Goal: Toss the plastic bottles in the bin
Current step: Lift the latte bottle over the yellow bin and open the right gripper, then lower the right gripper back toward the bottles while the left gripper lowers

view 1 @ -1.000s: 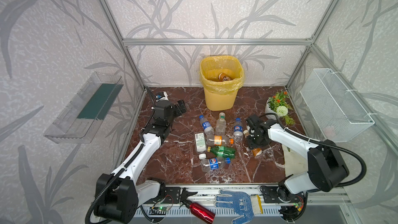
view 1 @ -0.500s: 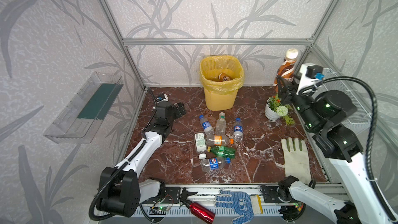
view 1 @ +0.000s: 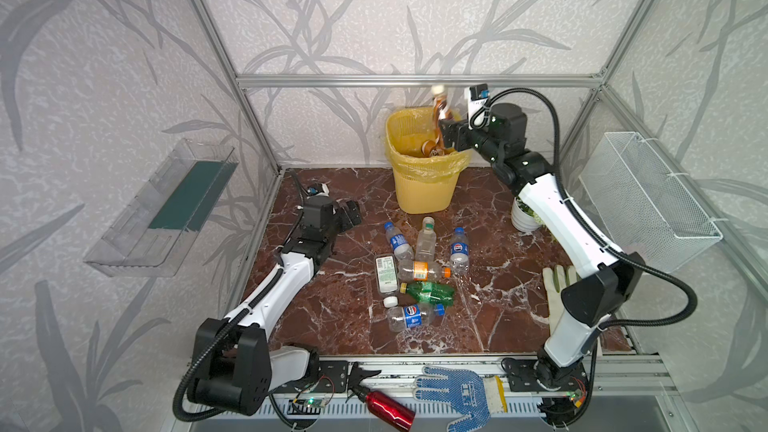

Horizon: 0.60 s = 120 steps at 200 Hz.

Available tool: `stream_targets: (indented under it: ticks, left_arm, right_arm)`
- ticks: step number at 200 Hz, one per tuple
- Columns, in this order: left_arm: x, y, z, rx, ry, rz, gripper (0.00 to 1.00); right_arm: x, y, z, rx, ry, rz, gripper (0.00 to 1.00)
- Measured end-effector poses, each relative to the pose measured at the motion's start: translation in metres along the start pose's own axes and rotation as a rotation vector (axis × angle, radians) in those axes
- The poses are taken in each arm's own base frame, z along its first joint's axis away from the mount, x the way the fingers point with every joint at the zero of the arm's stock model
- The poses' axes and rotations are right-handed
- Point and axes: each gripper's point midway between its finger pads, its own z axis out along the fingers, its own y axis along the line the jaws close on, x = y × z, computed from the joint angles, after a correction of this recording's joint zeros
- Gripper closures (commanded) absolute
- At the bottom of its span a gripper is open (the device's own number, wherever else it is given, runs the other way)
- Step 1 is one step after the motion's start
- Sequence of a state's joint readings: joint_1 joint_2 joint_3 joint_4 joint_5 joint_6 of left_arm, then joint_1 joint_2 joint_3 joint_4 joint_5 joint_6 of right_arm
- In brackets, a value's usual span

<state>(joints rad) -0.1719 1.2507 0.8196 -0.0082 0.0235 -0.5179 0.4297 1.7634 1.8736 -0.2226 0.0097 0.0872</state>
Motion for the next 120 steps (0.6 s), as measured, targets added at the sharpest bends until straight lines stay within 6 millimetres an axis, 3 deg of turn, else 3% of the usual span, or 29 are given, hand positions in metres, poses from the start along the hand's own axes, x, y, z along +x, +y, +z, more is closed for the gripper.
stream_targets:
  ticks: [12, 23, 41, 70, 86, 104, 120]
  left_arm:
    - [0.003, 0.0, -0.001, -0.003, 0.014, 0.024, 0.01]
    - [0.006, -0.001, -0.002, -0.006, 0.024, 0.041, 0.01]
    - [0.008, -0.002, -0.004, -0.005, 0.032, 0.061, 0.01]
    - [0.012, -0.008, -0.006, 0.006, 0.041, 0.085, 0.01]
    - [0.018, -0.013, -0.007, 0.012, 0.055, 0.115, 0.01]
    - [0.024, -0.02, -0.008, 0.019, 0.075, 0.155, 0.01]
    - [0.027, -0.03, -0.009, 0.033, 0.081, 0.191, 0.01]
  right_arm:
    - [0.017, -0.005, -0.001, 0.017, 0.043, 0.006, 0.04]
    - [0.01, -0.009, -0.01, 0.031, 0.028, 0.007, 0.03]
    - [-0.023, -0.012, -0.041, 0.05, -0.06, 0.01, 0.03]
    - [-0.086, -0.012, -0.111, 0.055, -0.257, 0.017, 0.03]
    - [-0.106, -0.014, -0.134, 0.057, -0.328, 0.02, 0.03]
    - [-0.102, -0.019, -0.137, 0.066, -0.334, 0.029, 0.03]
    - [-0.076, -0.026, -0.123, 0.082, -0.275, 0.039, 0.03]
